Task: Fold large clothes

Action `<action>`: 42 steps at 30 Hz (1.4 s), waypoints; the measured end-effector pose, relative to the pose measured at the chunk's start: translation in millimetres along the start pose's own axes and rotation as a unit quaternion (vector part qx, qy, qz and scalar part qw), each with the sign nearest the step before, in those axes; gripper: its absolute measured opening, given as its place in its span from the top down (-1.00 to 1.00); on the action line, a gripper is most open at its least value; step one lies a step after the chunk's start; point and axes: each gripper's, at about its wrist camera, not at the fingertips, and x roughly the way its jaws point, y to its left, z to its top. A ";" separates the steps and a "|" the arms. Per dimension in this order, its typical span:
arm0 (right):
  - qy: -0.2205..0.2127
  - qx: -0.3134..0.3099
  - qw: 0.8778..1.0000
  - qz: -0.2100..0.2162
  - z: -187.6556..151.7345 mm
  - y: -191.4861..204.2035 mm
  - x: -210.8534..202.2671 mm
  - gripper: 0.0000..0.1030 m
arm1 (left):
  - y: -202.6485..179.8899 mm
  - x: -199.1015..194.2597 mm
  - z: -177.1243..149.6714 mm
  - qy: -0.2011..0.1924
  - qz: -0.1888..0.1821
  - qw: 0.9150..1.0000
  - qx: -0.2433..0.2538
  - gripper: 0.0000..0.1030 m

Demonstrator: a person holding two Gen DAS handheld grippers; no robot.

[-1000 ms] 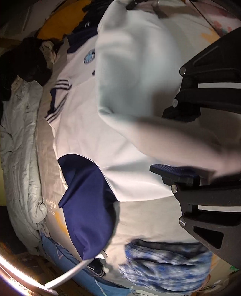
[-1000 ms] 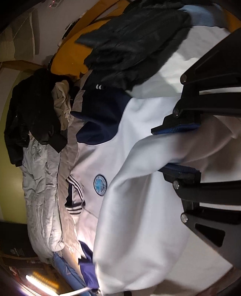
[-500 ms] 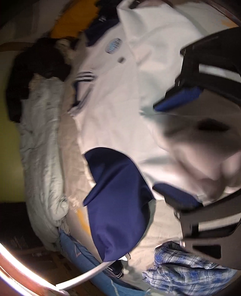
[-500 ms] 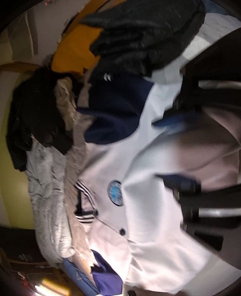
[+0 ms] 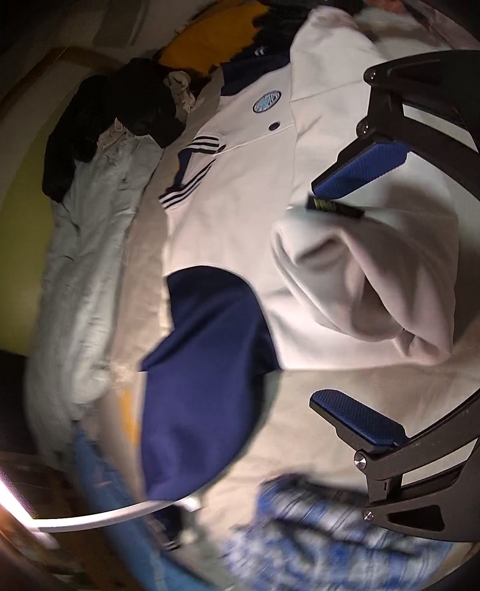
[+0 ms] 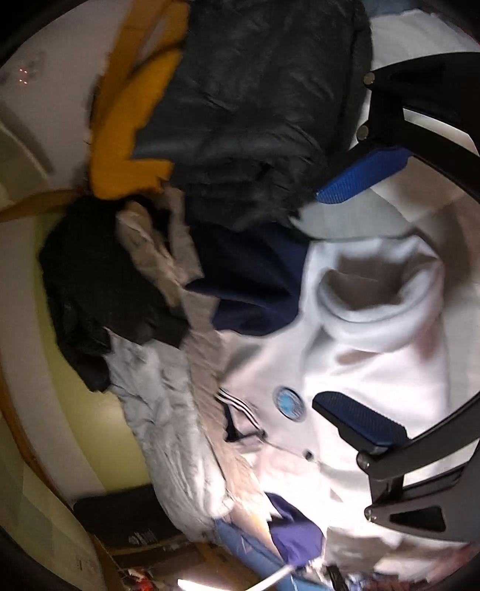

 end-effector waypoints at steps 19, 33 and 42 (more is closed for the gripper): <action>0.020 -0.036 0.997 -0.061 11.2 2.1 47.6 0.91 | -1.7 16.7 23.0 -0.037 0.039 0.998 0.023 0.62; -0.032 -0.004 0.998 -0.051 0.2 -11.5 -6.8 -0.75 | -20.4 -34.0 2.4 -0.109 0.042 0.992 0.053 -0.83; 0.071 0.012 0.997 -0.016 -14.7 -17.1 20.7 -0.45 | -41.3 -18.3 -7.3 -0.076 0.029 0.993 0.080 -0.94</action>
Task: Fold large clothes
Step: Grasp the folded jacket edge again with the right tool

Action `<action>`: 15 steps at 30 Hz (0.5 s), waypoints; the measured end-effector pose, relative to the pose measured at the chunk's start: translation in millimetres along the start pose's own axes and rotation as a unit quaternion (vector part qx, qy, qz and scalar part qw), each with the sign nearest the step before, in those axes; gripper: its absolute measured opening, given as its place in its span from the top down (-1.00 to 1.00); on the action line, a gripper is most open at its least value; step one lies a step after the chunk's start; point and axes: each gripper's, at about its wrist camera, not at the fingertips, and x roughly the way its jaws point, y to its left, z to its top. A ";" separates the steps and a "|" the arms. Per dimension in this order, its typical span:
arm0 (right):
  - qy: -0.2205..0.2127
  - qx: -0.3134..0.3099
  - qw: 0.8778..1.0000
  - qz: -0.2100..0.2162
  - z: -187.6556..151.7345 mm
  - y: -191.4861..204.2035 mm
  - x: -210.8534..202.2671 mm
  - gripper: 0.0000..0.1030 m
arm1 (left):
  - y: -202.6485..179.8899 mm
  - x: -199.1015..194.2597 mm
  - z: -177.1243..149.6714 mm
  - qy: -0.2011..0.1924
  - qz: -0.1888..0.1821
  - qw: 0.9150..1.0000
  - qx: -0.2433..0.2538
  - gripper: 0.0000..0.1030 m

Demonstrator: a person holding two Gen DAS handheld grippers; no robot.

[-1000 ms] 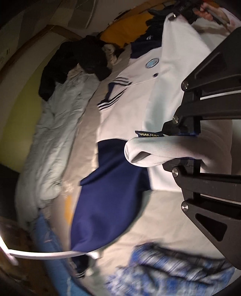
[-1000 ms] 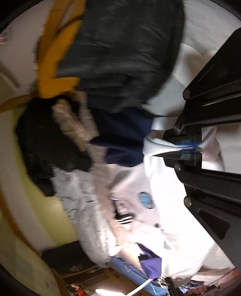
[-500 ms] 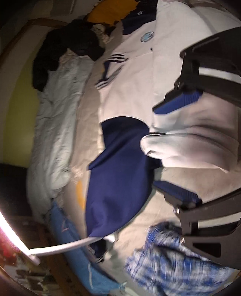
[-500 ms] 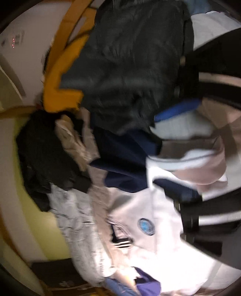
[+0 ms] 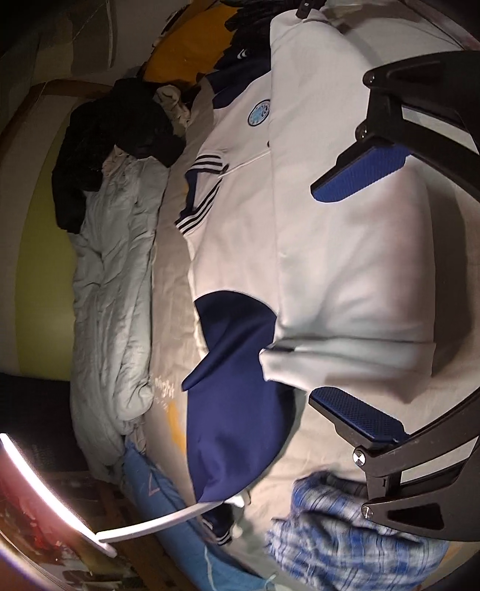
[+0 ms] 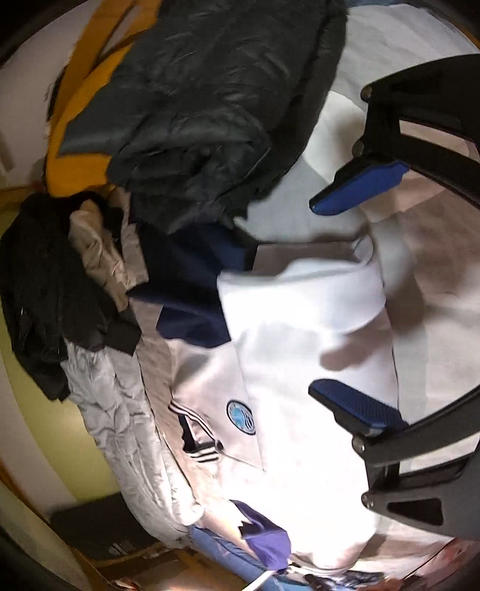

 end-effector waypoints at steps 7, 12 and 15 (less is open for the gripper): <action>0.021 0.020 0.999 -0.015 -2.4 -16.9 14.4 0.94 | -13.7 11.9 -7.4 0.024 -0.009 1.000 0.012 -0.93; -0.019 0.011 0.998 -0.053 9.7 -14.1 -1.7 0.95 | -24.8 1.2 -8.7 -0.001 0.002 0.999 0.040 -0.93; 0.026 -0.038 0.993 -0.111 3.5 2.4 21.1 0.85 | -33.0 -0.2 -11.8 -0.007 0.000 0.998 0.059 -0.93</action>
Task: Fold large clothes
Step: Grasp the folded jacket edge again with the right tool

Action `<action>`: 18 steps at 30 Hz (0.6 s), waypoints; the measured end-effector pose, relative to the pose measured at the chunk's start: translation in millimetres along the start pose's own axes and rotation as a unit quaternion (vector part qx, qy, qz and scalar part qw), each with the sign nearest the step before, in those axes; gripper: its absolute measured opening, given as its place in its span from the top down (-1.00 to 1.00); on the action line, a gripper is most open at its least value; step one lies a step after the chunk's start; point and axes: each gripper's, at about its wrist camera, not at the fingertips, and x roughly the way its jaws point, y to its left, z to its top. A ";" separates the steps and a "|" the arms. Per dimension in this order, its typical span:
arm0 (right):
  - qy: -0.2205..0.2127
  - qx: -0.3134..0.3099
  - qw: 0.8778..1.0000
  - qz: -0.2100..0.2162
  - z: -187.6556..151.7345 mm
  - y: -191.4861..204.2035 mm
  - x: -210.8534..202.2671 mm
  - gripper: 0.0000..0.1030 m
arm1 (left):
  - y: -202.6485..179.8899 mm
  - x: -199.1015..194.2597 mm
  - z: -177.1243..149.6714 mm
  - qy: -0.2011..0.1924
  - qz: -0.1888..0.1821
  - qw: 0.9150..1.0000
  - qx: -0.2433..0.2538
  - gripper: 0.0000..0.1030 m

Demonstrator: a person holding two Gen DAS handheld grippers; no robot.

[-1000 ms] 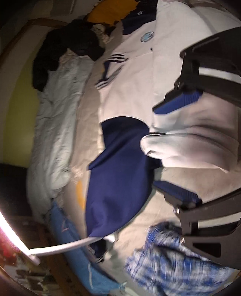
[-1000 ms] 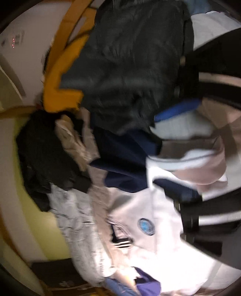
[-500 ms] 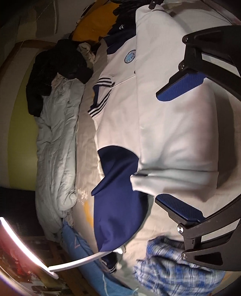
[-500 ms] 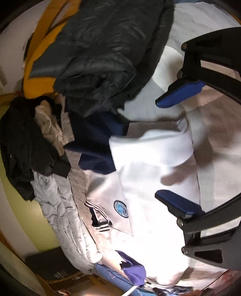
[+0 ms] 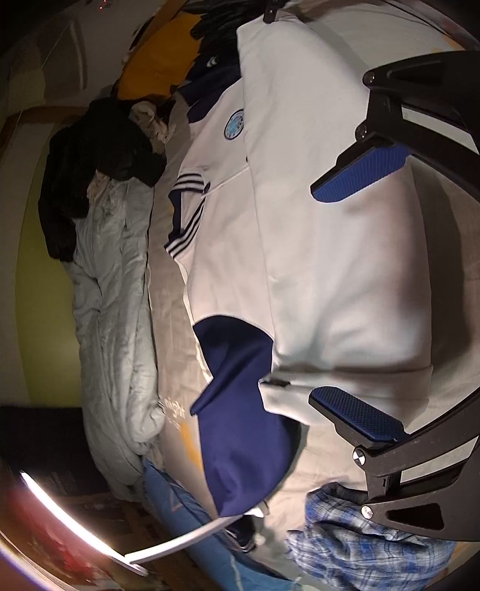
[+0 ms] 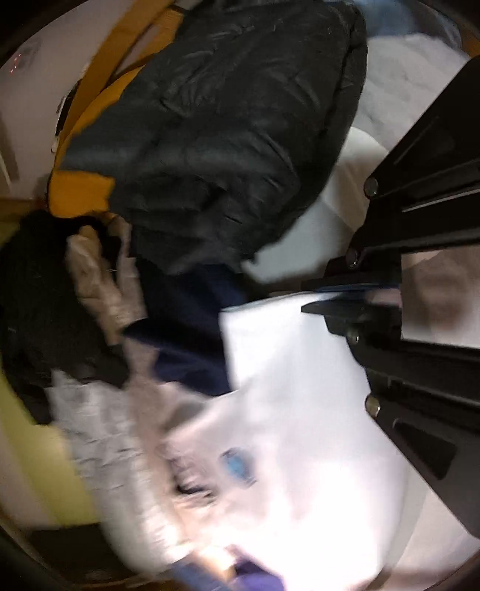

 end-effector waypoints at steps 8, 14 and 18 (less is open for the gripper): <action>-0.070 0.015 0.996 -0.058 9.2 21.4 -39.8 0.24 | -22.8 -3.7 -3.5 -0.005 -0.004 1.000 0.019 -0.94; -0.062 0.030 0.996 -0.047 32.9 61.4 -40.7 0.18 | -27.6 -2.8 -3.5 -0.011 0.006 1.000 0.024 -0.94; -0.074 -0.013 0.996 -0.039 39.5 96.7 -46.5 0.04 | -26.9 6.7 -4.1 0.004 0.008 1.000 0.014 -0.93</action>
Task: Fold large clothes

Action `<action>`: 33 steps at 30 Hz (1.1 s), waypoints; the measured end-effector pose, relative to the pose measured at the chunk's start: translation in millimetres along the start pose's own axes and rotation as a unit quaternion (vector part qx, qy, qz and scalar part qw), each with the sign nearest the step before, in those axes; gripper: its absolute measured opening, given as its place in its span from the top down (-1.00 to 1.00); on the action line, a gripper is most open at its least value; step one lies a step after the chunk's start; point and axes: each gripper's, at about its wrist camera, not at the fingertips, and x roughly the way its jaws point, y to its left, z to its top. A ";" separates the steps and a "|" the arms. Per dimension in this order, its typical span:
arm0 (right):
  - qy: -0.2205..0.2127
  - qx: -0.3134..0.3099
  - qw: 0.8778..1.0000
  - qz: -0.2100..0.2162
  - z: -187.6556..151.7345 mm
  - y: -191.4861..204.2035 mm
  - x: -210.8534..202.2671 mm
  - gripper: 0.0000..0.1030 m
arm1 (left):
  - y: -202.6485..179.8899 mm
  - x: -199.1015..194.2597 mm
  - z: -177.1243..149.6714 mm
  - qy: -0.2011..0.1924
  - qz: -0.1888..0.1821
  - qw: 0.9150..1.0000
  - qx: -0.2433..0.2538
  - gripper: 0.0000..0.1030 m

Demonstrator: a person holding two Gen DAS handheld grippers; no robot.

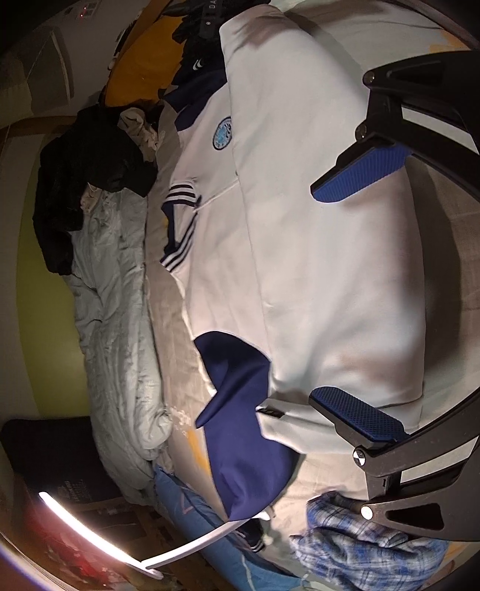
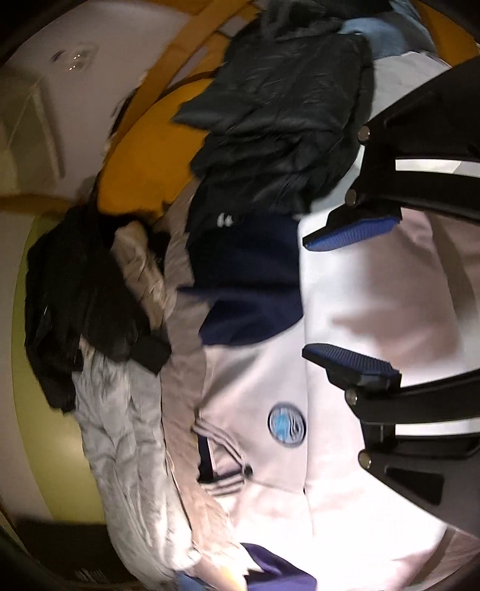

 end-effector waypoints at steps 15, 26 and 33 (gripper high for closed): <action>-0.033 -0.086 0.996 0.022 -2.1 53.5 -23.5 -0.43 | -27.9 -3.4 -3.5 0.004 -0.009 0.999 0.041 -0.94; -0.024 -0.079 0.995 0.060 -19.6 29.5 -10.3 -1.00 | -15.1 -27.6 18.5 -0.004 0.001 1.000 0.007 -0.99; 0.000 -0.057 0.991 0.117 -30.0 8.6 -11.5 -1.00 | 2.7 -26.5 15.6 -0.009 0.009 1.000 -0.019 -0.99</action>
